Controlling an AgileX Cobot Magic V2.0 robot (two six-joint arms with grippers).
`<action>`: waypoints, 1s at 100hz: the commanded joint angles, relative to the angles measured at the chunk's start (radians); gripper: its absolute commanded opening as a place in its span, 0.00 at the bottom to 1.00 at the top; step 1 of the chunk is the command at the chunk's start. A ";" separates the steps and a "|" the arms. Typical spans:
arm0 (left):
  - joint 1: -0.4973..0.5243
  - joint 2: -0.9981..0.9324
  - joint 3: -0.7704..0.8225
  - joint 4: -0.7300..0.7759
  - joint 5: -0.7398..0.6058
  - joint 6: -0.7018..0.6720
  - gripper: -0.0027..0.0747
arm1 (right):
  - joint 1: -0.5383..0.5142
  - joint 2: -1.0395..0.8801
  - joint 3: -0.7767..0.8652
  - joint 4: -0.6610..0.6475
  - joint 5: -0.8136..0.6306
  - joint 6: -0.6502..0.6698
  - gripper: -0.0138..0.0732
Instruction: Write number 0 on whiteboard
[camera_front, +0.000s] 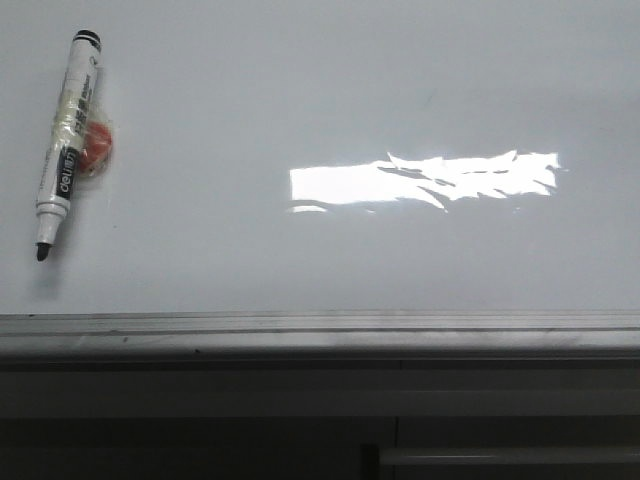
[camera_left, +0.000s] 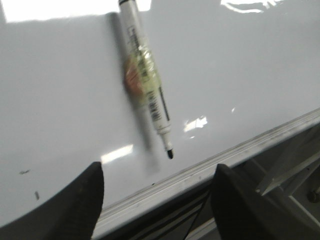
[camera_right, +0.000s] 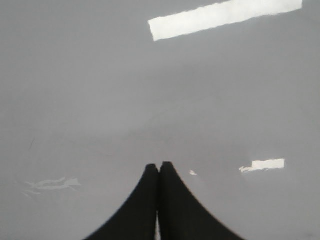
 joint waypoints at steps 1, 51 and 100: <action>-0.082 0.030 -0.019 0.071 -0.163 -0.065 0.57 | 0.002 0.016 -0.034 -0.005 -0.074 -0.003 0.09; -0.153 0.428 -0.019 0.073 -0.491 -0.065 0.51 | 0.002 0.016 -0.034 -0.005 -0.074 -0.003 0.09; -0.153 0.696 -0.019 -0.068 -0.795 -0.065 0.51 | 0.002 0.016 -0.034 -0.005 -0.074 -0.003 0.09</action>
